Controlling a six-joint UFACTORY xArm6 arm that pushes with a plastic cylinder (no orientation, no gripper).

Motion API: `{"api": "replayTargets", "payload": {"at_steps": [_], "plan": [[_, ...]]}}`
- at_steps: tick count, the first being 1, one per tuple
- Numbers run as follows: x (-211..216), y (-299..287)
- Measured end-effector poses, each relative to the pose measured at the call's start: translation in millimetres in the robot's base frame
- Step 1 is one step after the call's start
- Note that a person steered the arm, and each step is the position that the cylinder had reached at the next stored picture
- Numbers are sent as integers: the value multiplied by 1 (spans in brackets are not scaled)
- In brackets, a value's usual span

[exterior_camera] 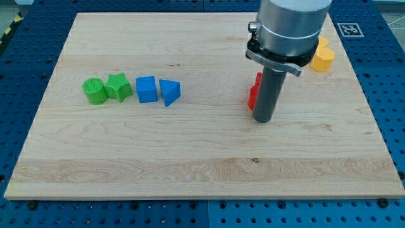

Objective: Slide the red circle closer to the blue triangle

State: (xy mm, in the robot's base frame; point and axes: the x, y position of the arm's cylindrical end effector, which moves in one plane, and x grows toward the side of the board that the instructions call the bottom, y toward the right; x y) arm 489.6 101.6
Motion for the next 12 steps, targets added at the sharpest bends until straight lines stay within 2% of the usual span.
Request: {"api": "replayTargets", "payload": {"at_steps": [1,2,7,9,12], "plan": [[3,12],[4,62],[-9,-7],[-16,28],[-24,6]]}}
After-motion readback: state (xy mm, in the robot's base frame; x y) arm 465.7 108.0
